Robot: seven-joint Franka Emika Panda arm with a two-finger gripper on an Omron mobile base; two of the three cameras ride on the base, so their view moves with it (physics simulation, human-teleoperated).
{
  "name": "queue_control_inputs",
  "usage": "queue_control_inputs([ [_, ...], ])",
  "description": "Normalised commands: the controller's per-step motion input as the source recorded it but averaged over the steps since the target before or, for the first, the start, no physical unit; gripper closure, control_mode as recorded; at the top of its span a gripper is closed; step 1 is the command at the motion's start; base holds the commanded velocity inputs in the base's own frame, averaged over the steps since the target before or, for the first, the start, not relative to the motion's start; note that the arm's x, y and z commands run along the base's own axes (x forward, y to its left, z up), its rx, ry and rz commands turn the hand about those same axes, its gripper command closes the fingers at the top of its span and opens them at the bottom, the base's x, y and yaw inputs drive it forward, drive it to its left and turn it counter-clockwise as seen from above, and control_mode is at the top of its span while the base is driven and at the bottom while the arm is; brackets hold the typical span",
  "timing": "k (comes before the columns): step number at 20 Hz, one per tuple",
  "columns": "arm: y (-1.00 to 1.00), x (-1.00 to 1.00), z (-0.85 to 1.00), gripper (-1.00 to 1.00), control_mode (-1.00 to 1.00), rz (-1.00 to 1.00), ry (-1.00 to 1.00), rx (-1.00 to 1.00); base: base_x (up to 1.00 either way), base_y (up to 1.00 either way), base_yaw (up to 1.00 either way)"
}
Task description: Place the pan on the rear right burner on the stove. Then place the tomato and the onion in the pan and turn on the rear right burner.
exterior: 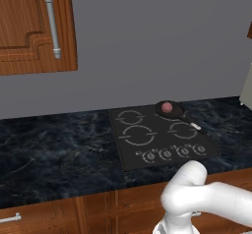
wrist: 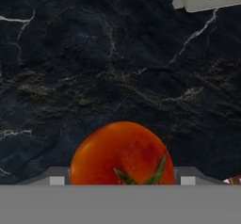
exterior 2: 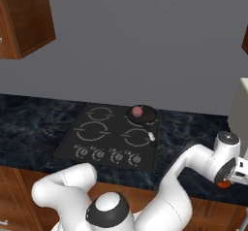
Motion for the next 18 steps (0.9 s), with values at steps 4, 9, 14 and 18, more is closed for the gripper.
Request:
queue_control_inputs([
  [4,0.81,0.0,0.21,1.0,-1.0,0.0,-0.01,0.0,0.0,0.0,0.0],
  [9,0.79,0.0,0.26,1.0,-1.0,0.0,0.0,0.0,0.0,0.0,0.0],
  [14,0.6,0.04,0.34,1.0,-1.0,0.0,0.0,0.0,0.0,0.0,0.0],
  [18,0.35,0.22,0.42,1.0,-1.0,0.0,0.0,0.0,0.0,0.0,0.0],
])
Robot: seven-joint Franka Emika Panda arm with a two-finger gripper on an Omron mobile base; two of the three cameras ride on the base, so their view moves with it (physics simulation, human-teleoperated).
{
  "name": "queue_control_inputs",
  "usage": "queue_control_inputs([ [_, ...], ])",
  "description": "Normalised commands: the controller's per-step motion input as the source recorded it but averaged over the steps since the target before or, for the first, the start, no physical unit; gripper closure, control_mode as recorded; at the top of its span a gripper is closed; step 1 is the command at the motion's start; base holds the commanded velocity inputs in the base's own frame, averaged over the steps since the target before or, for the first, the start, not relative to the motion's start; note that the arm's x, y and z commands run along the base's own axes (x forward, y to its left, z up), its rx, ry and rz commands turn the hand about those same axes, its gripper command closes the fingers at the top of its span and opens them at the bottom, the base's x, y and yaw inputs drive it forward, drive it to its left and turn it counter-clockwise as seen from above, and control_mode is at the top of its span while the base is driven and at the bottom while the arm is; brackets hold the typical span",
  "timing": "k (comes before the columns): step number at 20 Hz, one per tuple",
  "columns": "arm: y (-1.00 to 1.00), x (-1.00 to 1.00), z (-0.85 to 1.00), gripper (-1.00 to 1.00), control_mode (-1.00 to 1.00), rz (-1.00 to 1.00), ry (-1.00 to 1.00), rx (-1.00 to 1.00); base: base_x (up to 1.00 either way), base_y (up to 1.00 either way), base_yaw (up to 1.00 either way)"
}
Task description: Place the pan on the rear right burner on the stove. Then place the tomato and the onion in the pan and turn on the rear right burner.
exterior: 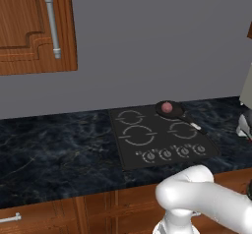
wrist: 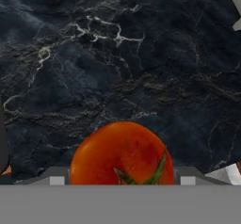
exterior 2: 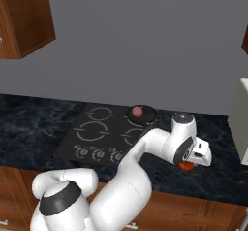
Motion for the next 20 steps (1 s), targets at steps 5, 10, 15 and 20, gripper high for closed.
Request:
queue_control_inputs([
  [5,0.22,0.43,0.46,1.0,-1.0,0.0,0.03,0.0,0.0,0.0,0.0],
  [10,0.21,0.51,0.48,1.0,-1.0,0.0,0.09,0.0,0.0,0.0,0.0],
  [15,0.43,0.3,0.49,1.0,-1.0,0.0,0.05,0.0,0.0,0.0,0.0],
  [20,0.53,0.08,0.34,1.0,-1.0,0.0,0.0,0.0,0.0,0.0,0.0],
])
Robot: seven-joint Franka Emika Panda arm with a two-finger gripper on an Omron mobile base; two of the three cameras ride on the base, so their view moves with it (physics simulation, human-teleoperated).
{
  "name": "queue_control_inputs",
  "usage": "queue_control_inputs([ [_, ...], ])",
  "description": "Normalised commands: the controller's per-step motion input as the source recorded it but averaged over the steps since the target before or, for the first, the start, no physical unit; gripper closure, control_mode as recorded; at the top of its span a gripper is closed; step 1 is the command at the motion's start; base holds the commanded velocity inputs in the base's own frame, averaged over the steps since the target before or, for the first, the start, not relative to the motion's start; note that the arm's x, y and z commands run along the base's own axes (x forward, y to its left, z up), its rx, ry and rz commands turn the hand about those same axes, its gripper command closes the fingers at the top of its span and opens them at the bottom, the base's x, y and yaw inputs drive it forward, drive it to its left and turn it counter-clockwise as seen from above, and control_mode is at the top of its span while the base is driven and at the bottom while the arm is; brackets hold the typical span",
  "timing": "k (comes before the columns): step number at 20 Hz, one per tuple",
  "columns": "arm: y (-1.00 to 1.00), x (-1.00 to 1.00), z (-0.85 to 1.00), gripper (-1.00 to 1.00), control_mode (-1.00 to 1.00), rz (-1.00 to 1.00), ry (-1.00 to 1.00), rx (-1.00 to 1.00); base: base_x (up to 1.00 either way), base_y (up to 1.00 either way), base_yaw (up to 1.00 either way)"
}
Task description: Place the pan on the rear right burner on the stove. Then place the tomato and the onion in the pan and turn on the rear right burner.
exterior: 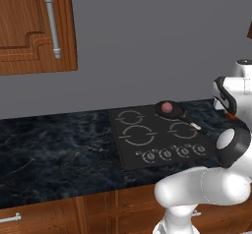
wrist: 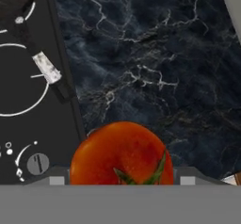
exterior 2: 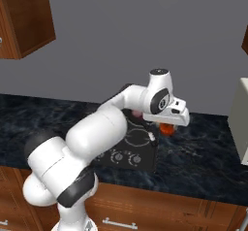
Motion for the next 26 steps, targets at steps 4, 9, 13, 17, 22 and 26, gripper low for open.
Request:
queue_control_inputs([
  [4,0.52,0.0,0.21,1.0,-1.0,0.0,0.0,0.0,0.0,0.0,0.0],
  [9,0.51,0.0,0.02,1.0,-1.0,0.0,0.0,0.0,0.0,0.0,0.0],
  [13,0.48,0.03,0.04,1.0,-1.0,0.0,-0.02,0.0,0.0,0.0,0.0],
  [17,0.38,0.1,0.09,1.0,-1.0,0.0,-0.04,0.05,0.0,0.0,0.0],
  [22,0.32,0.22,0.21,1.0,-1.0,0.0,-0.05,0.1,0.0,0.0,0.0],
  [26,0.23,0.23,0.21,1.0,-1.0,0.0,-0.07,0.14,0.0,0.0,0.0],
])
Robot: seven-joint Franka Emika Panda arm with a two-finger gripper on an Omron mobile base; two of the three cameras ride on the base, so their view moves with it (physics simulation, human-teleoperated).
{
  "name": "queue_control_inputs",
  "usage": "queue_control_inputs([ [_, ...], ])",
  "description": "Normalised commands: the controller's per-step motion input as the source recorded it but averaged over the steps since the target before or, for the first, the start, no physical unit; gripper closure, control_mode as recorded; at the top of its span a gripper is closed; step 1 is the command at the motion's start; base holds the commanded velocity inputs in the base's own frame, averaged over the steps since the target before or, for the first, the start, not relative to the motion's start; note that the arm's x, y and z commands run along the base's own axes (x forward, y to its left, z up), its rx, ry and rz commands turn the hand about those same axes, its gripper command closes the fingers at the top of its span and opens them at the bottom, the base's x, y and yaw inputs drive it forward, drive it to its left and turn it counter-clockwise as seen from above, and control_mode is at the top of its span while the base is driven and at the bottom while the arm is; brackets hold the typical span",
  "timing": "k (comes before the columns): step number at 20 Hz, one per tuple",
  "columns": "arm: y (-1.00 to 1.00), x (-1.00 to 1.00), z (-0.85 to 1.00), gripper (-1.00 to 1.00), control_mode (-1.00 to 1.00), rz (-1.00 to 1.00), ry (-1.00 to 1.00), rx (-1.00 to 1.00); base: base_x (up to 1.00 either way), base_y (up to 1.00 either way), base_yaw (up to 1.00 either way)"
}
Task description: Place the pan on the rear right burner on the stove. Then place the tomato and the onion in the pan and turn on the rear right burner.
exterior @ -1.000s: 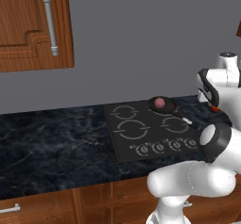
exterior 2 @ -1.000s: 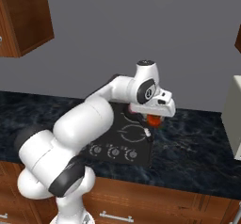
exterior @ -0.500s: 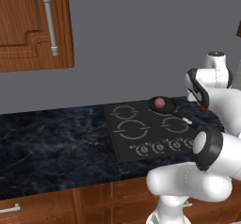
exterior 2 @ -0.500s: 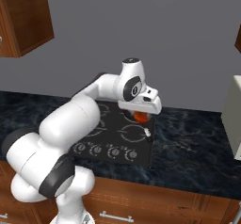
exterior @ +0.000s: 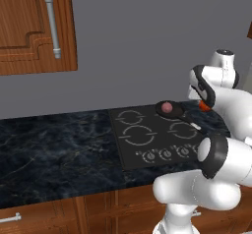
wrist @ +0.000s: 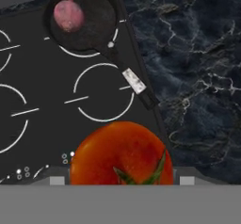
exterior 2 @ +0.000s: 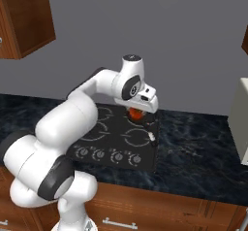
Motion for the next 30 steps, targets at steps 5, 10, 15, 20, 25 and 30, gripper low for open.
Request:
queue_control_inputs([
  [5,0.22,0.18,0.04,1.0,-1.0,0.0,-0.06,0.04,0.0,0.0,0.0],
  [10,0.32,0.38,0.0,1.0,-1.0,0.0,0.0,-0.01,0.0,0.0,0.0],
  [15,0.21,0.48,-0.02,1.0,-1.0,0.0,-0.01,0.0,0.0,0.0,0.0],
  [20,0.02,0.43,-0.08,1.0,-1.0,0.0,-0.03,0.0,0.0,0.0,0.0],
  [25,0.0,0.35,-0.12,1.0,-1.0,0.0,-0.04,0.0,0.0,0.0,0.0],
  [30,0.0,0.43,-0.05,1.0,-1.0,0.0,-0.15,0.0,0.0,0.0,0.0],
])
